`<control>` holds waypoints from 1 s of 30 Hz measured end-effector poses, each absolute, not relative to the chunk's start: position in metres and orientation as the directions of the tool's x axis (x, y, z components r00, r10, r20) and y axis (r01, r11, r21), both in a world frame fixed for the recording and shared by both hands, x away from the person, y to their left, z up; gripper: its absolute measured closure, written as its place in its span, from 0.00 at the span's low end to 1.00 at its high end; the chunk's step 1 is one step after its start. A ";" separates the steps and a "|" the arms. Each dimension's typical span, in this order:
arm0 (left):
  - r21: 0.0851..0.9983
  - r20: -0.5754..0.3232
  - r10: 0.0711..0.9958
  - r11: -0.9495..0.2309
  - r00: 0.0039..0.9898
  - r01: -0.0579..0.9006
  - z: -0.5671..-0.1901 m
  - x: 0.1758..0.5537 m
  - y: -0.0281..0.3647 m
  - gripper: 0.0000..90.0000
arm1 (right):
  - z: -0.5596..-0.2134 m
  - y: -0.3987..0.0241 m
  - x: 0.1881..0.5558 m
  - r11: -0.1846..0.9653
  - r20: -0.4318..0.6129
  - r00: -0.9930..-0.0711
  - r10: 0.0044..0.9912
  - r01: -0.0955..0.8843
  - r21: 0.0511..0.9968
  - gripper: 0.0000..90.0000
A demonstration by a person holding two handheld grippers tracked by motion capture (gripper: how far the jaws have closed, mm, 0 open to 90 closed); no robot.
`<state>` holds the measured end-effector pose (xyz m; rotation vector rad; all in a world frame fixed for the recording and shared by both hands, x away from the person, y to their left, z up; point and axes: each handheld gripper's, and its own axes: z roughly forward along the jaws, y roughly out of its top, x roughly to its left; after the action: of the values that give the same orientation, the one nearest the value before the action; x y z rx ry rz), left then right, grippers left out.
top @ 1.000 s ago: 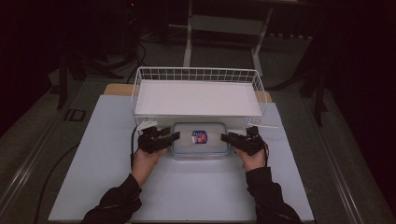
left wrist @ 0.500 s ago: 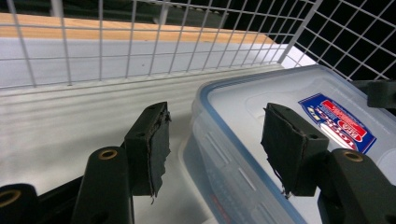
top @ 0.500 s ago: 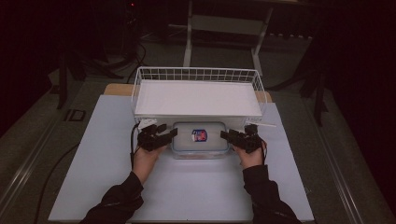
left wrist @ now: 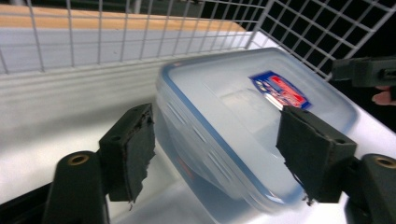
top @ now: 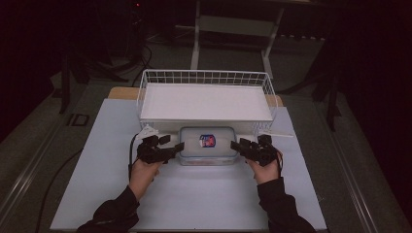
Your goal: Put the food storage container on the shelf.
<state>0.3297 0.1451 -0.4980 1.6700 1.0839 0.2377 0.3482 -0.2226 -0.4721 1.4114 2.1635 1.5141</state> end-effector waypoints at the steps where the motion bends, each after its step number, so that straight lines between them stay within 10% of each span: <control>1: 0.846 -0.354 0.741 -0.007 0.570 0.534 -0.499 0.325 0.147 0.25 | -0.471 -0.219 0.339 0.054 0.374 -0.564 0.736 0.600 0.799 0.53; 10: 0.845 -0.325 0.721 -0.070 0.612 0.531 -0.501 0.302 0.147 0.00 | -0.476 -0.199 0.308 0.112 0.374 -0.637 0.674 0.588 0.801 0.73; 17: 0.848 -0.331 0.707 -0.068 0.625 0.526 -0.503 0.289 0.154 0.00 | -0.493 -0.184 0.302 0.163 0.375 -0.656 0.656 0.607 0.778 0.98; 30: 0.860 -0.298 0.711 -0.089 0.637 0.502 -0.510 0.282 0.154 0.00 | -0.511 -0.155 0.314 0.221 0.308 -0.649 0.696 0.602 0.767 1.00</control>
<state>0.2817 0.1539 -0.5105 1.7439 0.9888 0.2341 0.3137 -0.1546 -0.5113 1.2665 2.3739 1.4166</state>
